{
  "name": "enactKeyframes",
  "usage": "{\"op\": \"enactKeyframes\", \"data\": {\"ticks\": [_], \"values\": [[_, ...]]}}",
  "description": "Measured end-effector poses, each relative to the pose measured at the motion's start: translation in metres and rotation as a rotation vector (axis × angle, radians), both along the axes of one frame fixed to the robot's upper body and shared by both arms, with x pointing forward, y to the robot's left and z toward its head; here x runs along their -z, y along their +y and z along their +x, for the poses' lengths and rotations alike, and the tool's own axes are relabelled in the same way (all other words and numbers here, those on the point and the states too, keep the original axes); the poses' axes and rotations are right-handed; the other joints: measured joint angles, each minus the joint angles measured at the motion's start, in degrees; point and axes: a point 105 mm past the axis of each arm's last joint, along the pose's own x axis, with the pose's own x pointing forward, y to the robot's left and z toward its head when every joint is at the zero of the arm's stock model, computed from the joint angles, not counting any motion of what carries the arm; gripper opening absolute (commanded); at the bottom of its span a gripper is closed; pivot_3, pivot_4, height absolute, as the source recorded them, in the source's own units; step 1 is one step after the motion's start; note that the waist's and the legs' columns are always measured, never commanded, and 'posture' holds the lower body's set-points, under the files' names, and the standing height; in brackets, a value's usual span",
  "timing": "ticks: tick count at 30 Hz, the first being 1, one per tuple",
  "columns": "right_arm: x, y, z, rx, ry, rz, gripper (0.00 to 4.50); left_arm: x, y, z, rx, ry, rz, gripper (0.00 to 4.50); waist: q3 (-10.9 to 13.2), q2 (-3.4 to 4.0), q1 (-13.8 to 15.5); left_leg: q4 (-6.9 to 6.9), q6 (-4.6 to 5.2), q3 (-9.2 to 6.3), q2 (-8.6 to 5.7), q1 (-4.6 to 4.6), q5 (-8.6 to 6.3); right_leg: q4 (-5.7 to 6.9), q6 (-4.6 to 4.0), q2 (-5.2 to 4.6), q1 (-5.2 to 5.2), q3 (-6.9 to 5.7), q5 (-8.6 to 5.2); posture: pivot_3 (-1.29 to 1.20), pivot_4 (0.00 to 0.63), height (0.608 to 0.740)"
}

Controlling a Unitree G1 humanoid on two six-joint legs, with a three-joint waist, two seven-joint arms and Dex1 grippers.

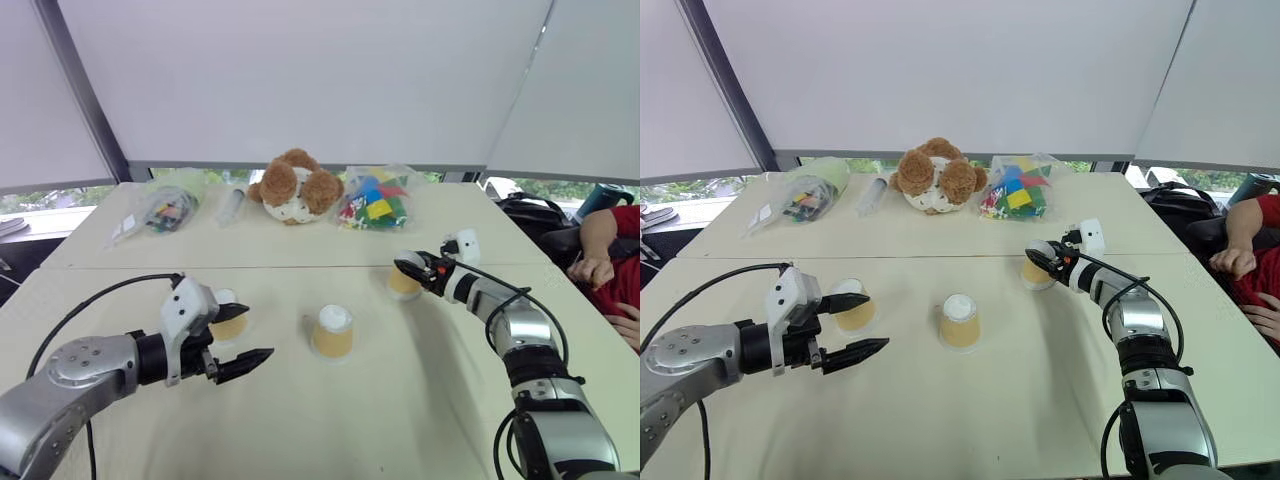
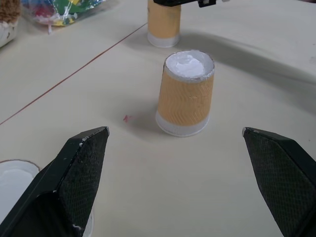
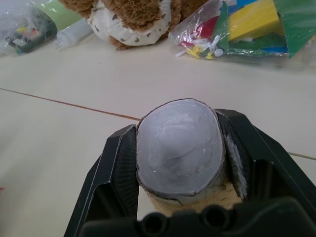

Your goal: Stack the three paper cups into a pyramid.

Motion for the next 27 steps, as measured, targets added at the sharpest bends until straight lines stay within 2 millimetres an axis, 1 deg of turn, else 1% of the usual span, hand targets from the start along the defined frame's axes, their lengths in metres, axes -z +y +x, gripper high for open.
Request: {"op": "enactKeyframes", "data": {"ticks": [2, 4, 5, 6, 8, 10, 12, 18, 23, 27], "values": [[-0.012, 0.003, -0.012, -0.074, -0.009, -0.008, 2.02, -0.001, 0.001, 0.001, -0.002, -0.001, -0.003, 4.50, 0.06, 0.10, 0.21, -0.01, 0.00, -0.01, 0.00, -0.04, 0.00, 0.00, 0.00, 0.00, -0.03, 0.00, 0.00, 0.00, 0.150, 0.740], [-0.030, 0.010, -0.033, -0.180, -0.023, -0.019, 2.02, -0.002, 0.003, 0.003, -0.011, -0.001, -0.006, 4.50, 0.07, 0.11, 0.44, -0.04, 0.00, -0.03, 0.01, -0.04, 0.00, 0.00, 0.01, 0.01, -0.05, -0.02, 0.00, 0.00, 0.150, 0.740], [-0.036, 0.015, -0.043, -0.224, -0.026, -0.021, 2.02, -0.002, 0.003, 0.003, -0.010, -0.001, -0.008, 4.50, 0.06, 0.10, 0.50, -0.05, 0.00, -0.04, 0.02, -0.04, 0.00, 0.00, 0.01, 0.02, -0.05, -0.05, 0.00, 0.00, 0.150, 0.740], [-0.038, 0.021, -0.055, -0.272, -0.018, -0.025, 2.02, -0.002, 0.003, 0.004, -0.009, -0.001, -0.008, 4.50, 0.04, 0.07, 0.58, -0.06, 0.01, -0.07, 0.04, -0.02, -0.01, 0.00, 0.01, 0.03, -0.03, -0.07, 0.00, 0.00, 0.150, 0.740], [-0.026, 0.028, -0.072, -0.335, 0.034, -0.021, 2.02, -0.003, 0.002, 0.004, -0.002, -0.005, -0.009, 4.50, 0.03, 0.05, 0.67, -0.04, 0.07, -0.10, 0.04, 0.00, -0.04, 0.00, 0.00, 0.04, 0.02, -0.10, -0.01, 0.00, 0.150, 0.740], [-0.006, 0.033, -0.084, -0.364, 0.114, -0.008, 2.02, -0.002, 0.001, 0.004, 0.003, 0.000, -0.009, 4.50, 0.03, 0.06, 0.72, 0.03, 0.28, -0.09, 0.02, 0.00, -0.16, 0.01, 0.00, 0.02, 0.03, -0.10, 0.00, 0.00, 0.150, 0.740], [0.006, 0.034, -0.090, -0.368, 0.162, -0.002, 2.02, -0.001, 0.001, 0.005, 0.002, 0.006, -0.011, 4.50, 0.04, 0.06, 0.73, 0.06, 0.30, -0.08, 0.01, -0.01, -0.16, 0.01, -0.01, 0.01, 0.03, -0.09, 0.00, 0.00, 0.150, 0.740], [0.019, 0.049, -0.104, -0.424, 0.177, -0.029, 2.02, 0.000, 0.002, 0.005, 0.001, 0.014, -0.013, 4.50, 0.04, 0.06, 1.05, 0.05, 0.30, -0.09, 0.01, -0.01, -0.17, 0.02, -0.01, 0.02, 0.02, -0.09, 0.00, 0.00, 0.150, 0.740], [0.017, 0.050, -0.103, -0.422, 0.154, -0.032, 2.02, 0.001, 0.002, 0.005, 0.006, 0.018, -0.012, 4.50, 0.03, 0.05, 1.37, 0.07, 0.30, -0.09, 0.01, -0.01, -0.17, 0.02, -0.01, 0.02, 0.02, -0.09, -0.01, 0.00, 0.150, 0.740], [0.020, 0.054, -0.105, -0.437, 0.157, -0.033, 2.02, 0.002, 0.003, 0.005, 0.003, 0.022, -0.010, 4.50, 0.03, 0.05, 1.44, 0.07, 0.30, -0.09, 0.01, -0.01, -0.17, 0.02, -0.01, 0.02, 0.03, -0.09, -0.01, 0.00, 0.150, 0.740]]}}
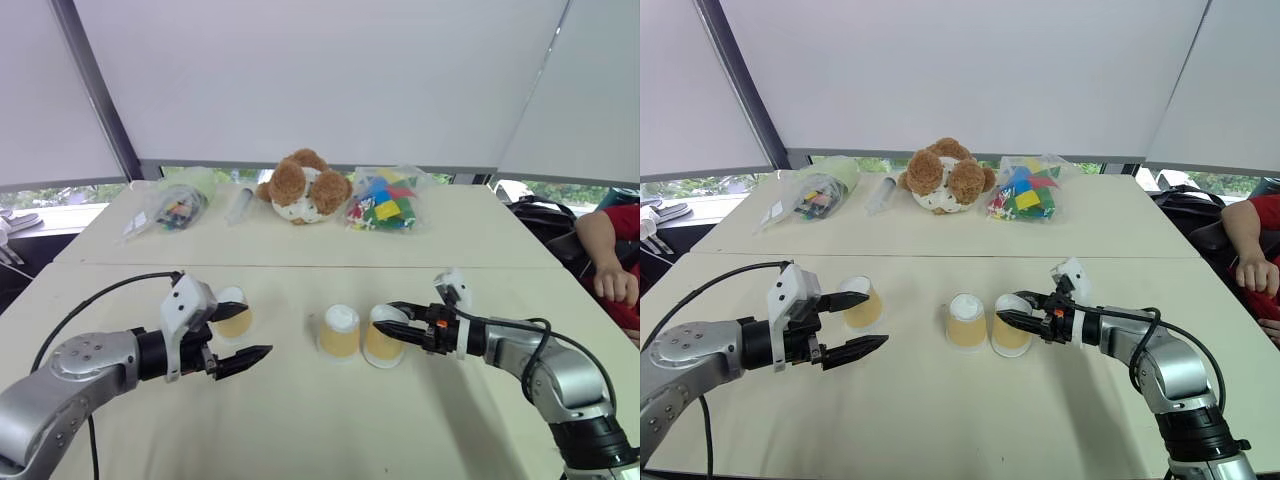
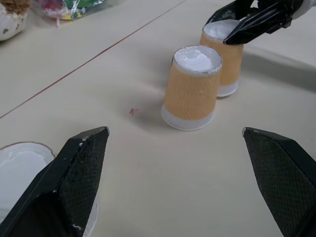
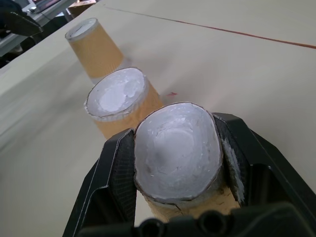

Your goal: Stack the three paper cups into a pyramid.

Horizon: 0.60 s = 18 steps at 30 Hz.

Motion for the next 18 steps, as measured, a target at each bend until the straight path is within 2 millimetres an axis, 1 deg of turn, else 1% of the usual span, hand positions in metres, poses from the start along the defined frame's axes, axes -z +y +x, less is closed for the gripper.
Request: {"op": "enactKeyframes", "data": {"ticks": [8, 11, 18], "values": [[0.0007, 0.0039, -0.0006, -0.013, -0.010, 0.004, 2.02, 0.0022, 0.0015, 0.0006, -0.003, 0.008, 0.005, 4.50, 0.00, 0.00, -0.04, -0.01, 0.00, 0.00, 0.00, 0.00, 0.00, 0.00, 0.00, 0.01, 0.00, 0.00, 0.00, 0.00, 0.150, 0.740], [0.0018, 0.0073, -0.0011, -0.023, -0.011, 0.010, 2.02, 0.0061, 0.0029, -0.0003, -0.010, 0.020, 0.009, 4.50, 0.00, 0.00, -0.08, -0.01, 0.00, 0.00, 0.00, 0.00, 0.00, 0.01, 0.00, 0.01, -0.01, 0.00, 0.00, 0.00, 0.150, 0.740], [0.0023, 0.0083, -0.0013, -0.027, -0.016, 0.007, 2.02, 0.0080, 0.0026, -0.0007, -0.007, 0.023, 0.012, 4.50, 0.00, 0.00, -0.05, 0.01, 0.00, 0.00, 0.00, 0.00, 0.00, 0.01, 0.00, 0.01, 0.00, 0.00, 0.00, 0.00, 0.150, 0.740]]}}
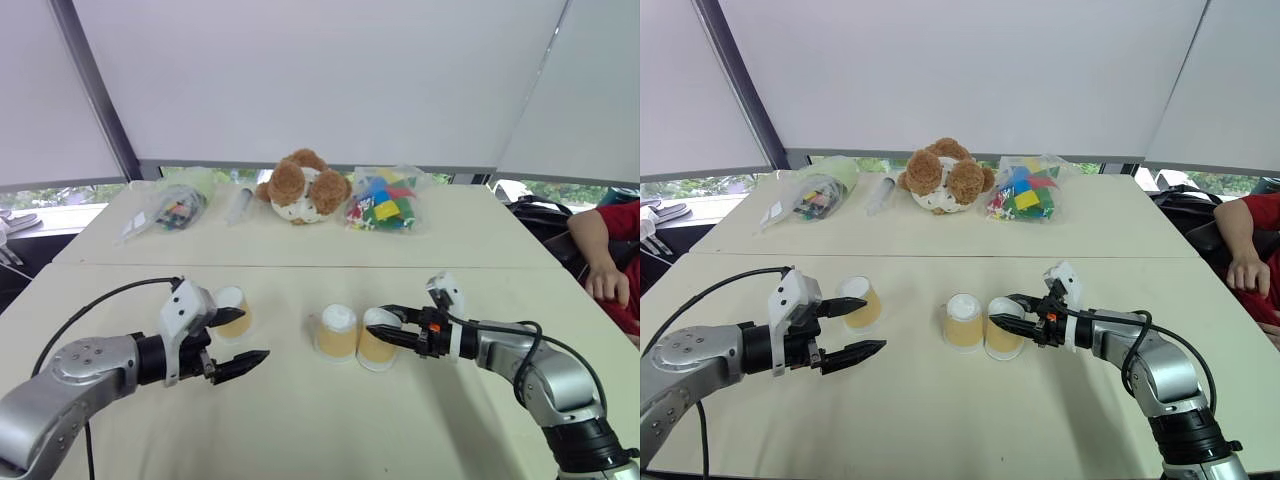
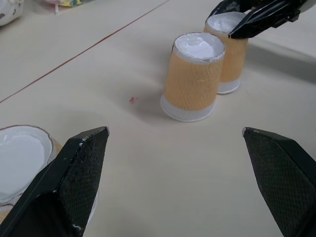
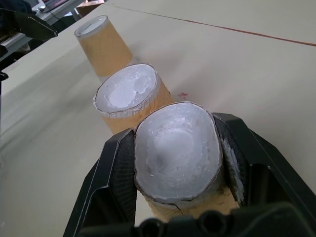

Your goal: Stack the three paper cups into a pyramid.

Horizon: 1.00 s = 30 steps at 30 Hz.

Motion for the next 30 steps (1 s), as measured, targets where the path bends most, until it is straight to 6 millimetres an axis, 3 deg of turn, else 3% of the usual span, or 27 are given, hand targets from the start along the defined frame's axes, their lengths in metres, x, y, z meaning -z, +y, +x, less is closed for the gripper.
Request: {"op": "enactKeyframes", "data": {"ticks": [2, 3, 5, 6, 7, 17, 19, 23, 26, 30], "values": [[0.000, 0.000, 0.000, -0.001, -0.005, -0.003, 2.02, 0.000, 0.000, 0.000, 0.001, 0.000, 0.000, 4.50, 0.00, 0.00, 0.00, 0.00, 0.00, 0.00, 0.00, 0.00, 0.00, 0.00, 0.00, 0.00, 0.00, 0.00, 0.00, 0.00, 0.150, 0.740], [0.000, 0.000, 0.001, 0.001, -0.012, -0.008, 3.01, 0.000, 0.000, 0.000, 0.001, 0.000, 0.000, 4.50, 0.00, 0.00, 0.00, 0.00, 0.00, 0.00, 0.00, 0.00, 0.00, 0.00, 0.00, 0.00, 0.00, 0.00, 0.00, 0.00, 0.150, 0.740], [0.001, -0.001, 0.002, 0.006, -0.017, -0.014, 3.71, 0.000, 0.000, 0.000, 0.000, -0.001, 0.003, 4.50, 0.00, 0.00, 0.00, 0.00, 0.00, 0.00, 0.00, 0.00, 0.00, 0.00, 0.00, 0.00, 0.00, 0.00, 0.00, 0.00, 0.150, 0.740], [0.002, -0.002, 0.002, 0.009, -0.013, -0.016, 4.27, 0.000, 0.000, 0.000, -0.001, -0.001, 0.004, 4.50, 0.00, 0.00, -0.01, 0.00, 0.00, 0.00, 0.00, 0.00, 0.00, 0.01, 0.00, 0.00, 0.00, 0.00, 0.00, 0.00, 0.150, 0.740], [0.003, -0.002, 0.002, 0.009, -0.011, -0.017, 4.39, 0.000, 0.000, 0.000, -0.001, -0.002, 0.003, 4.50, 0.00, 0.00, 0.00, 0.00, 0.00, 0.00, 0.00, 0.00, 0.00, 0.01, 0.00, 0.00, 0.00, 0.00, 0.00, 0.00, 0.150, 0.740], [-0.006, -0.003, 0.000, 0.000, -0.014, 0.020, 4.39, 0.003, 0.002, 0.001, -0.008, 0.005, 0.001, 4.50, 0.00, 0.00, 0.03, 0.01, 0.00, 0.00, 0.00, 0.00, 0.00, 0.02, 0.00, 0.00, 0.00, 0.00, 0.00, 0.00, 0.150, 0.740], [-0.018, -0.003, 0.000, -0.005, -0.034, 0.046, 4.39, 0.004, 0.003, 0.002, -0.011, 0.015, -0.002, 4.50, 0.00, 0.00, 0.02, 0.01, 0.00, 0.00, 0.00, 0.00, 0.00, 0.03, 0.00, 0.00, 0.00, 0.00, 0.00, 0.00, 0.150, 0.740], [-0.069, -0.005, 0.002, -0.019, -0.124, 0.097, 4.39, 0.006, 0.010, 0.005, -0.029, 0.031, -0.015, 4.50, 0.00, 0.01, -0.03, 0.01, 0.00, -0.01, 0.01, 0.01, 0.00, 0.07, 0.00, 0.00, -0.02, -0.01, 0.00, 0.00, 0.150, 0.740], [-0.098, -0.008, 0.003, -0.007, -0.176, 0.109, 4.39, -0.005, 0.027, 0.018, -0.104, 0.003, -0.055, 4.50, 0.00, 0.00, 0.04, 0.01, 0.00, -0.02, 0.02, 0.00, 0.00, 0.08, 0.00, 0.01, -0.03, -0.03, 0.00, 0.00, 0.150, 0.740], [-0.098, -0.020, -0.005, -0.013, -0.119, -0.025, 4.39, -0.031, 0.067, 0.032, -0.224, -0.059, -0.087, 4.50, 0.01, 0.01, 0.25, 0.00, 0.04, 0.00, -0.02, -0.07, -0.02, 0.04, 0.00, -0.05, -0.09, -0.04, 0.00, 0.00, 0.150, 0.740]]}}
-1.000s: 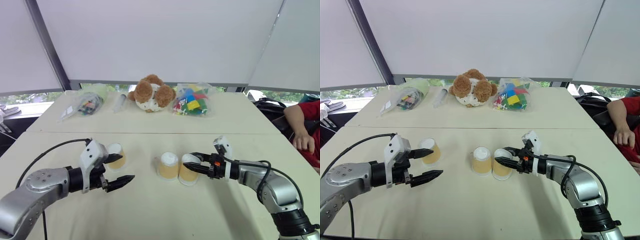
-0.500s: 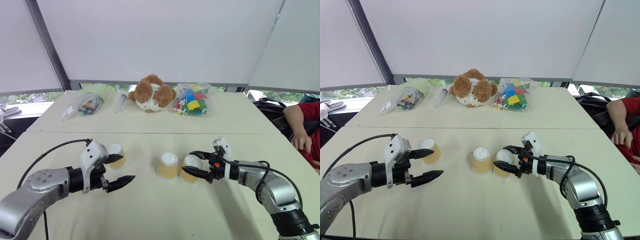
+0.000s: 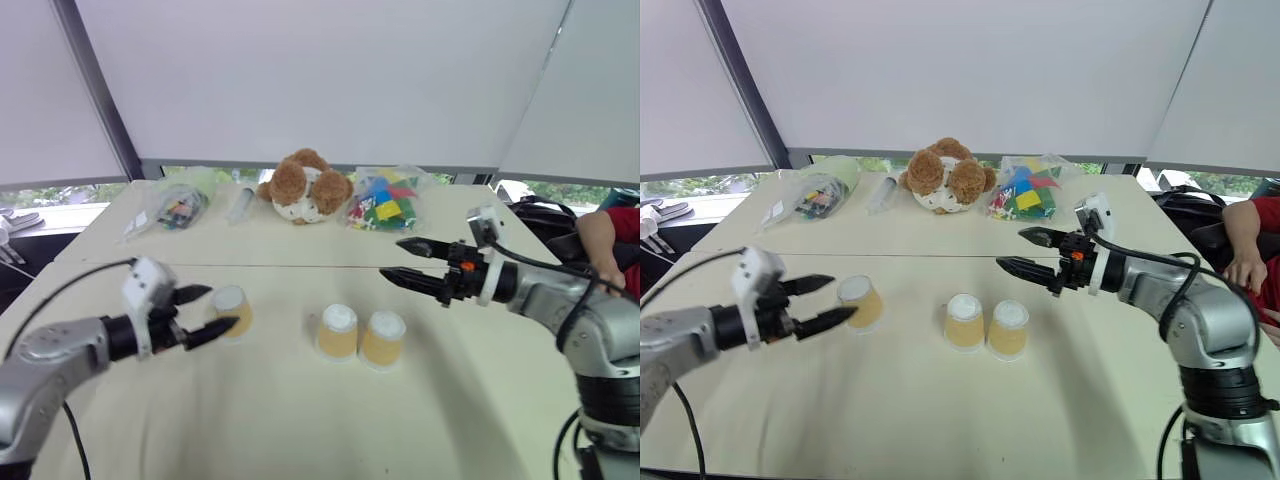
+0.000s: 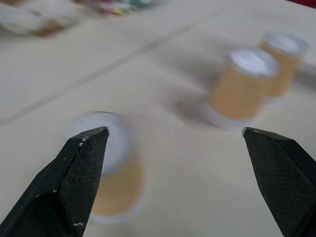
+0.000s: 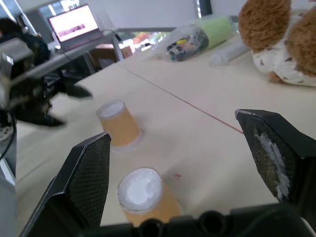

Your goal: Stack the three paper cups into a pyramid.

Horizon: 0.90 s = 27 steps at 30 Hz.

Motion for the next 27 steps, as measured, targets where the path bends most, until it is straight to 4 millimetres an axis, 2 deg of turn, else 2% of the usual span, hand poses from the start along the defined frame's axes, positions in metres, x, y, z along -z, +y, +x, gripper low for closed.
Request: {"op": "enactKeyframes", "data": {"ticks": [3, 5, 8, 12, 20, 23, 27], "values": [[0.005, -0.004, -0.015, -0.035, 0.078, -0.103, 4.39, -0.008, 0.027, 0.008, -0.073, -0.030, 0.029, 4.50, -0.01, -0.02, -0.14, -0.02, 0.02, 0.01, 0.03, 0.01, -0.01, -0.03, -0.01, 0.01, -0.01, -0.01, 0.00, 0.00, 0.150, 0.740], [0.010, -0.001, -0.025, -0.069, 0.122, -0.128, 4.39, -0.004, 0.028, 0.015, -0.062, -0.047, 0.060, 4.50, -0.01, -0.02, -0.16, -0.01, 0.02, 0.01, 0.02, 0.03, -0.01, -0.01, -0.01, 0.01, 0.01, -0.01, 0.00, 0.00, 0.150, 0.740], [0.017, 0.006, -0.035, -0.101, 0.173, -0.133, 4.39, 0.014, 0.020, 0.024, -0.008, -0.034, 0.086, 4.50, -0.02, -0.02, -0.12, 0.06, 0.02, 0.02, 0.02, 0.01, -0.01, 0.00, -0.01, 0.00, 0.02, -0.01, 0.00, 0.00, 0.150, 0.740], [0.030, 0.017, -0.047, -0.126, 0.215, -0.112, 4.39, 0.036, -0.002, 0.048, 0.078, -0.039, 0.091, 4.50, -0.05, -0.09, 0.43, 0.15, 0.02, -0.01, 0.02, -0.07, -0.01, 0.02, -0.01, 0.03, 0.00, -0.03, 0.01, 0.00, 0.150, 0.740], [0.034, 0.020, -0.053, -0.101, 0.207, -0.110, 4.39, 0.037, -0.024, 0.060, 0.195, -0.120, 0.153, 4.50, -0.06, -0.10, 0.30, 0.21, 0.09, -0.02, 0.02, -0.06, -0.05, 0.06, 0.01, 0.02, 0.02, -0.02, 0.01, 0.00, 0.150, 0.740], [0.034, 0.018, -0.053, -0.088, 0.207, -0.108, 4.39, 0.049, -0.026, 0.063, 0.198, -0.081, 0.149, 4.50, -0.06, -0.10, 0.29, 0.25, 0.10, -0.02, 0.03, -0.08, -0.05, 0.07, 0.01, 0.02, 0.02, -0.03, 0.01, 0.00, 0.150, 0.740], [0.034, 0.017, -0.054, -0.080, 0.204, -0.113, 4.39, 0.051, -0.030, 0.062, 0.208, -0.069, 0.135, 4.50, -0.06, -0.10, 0.28, 0.26, 0.11, -0.04, 0.03, -0.09, -0.06, 0.07, 0.02, 0.02, 0.02, -0.03, 0.02, 0.00, 0.150, 0.740]]}}
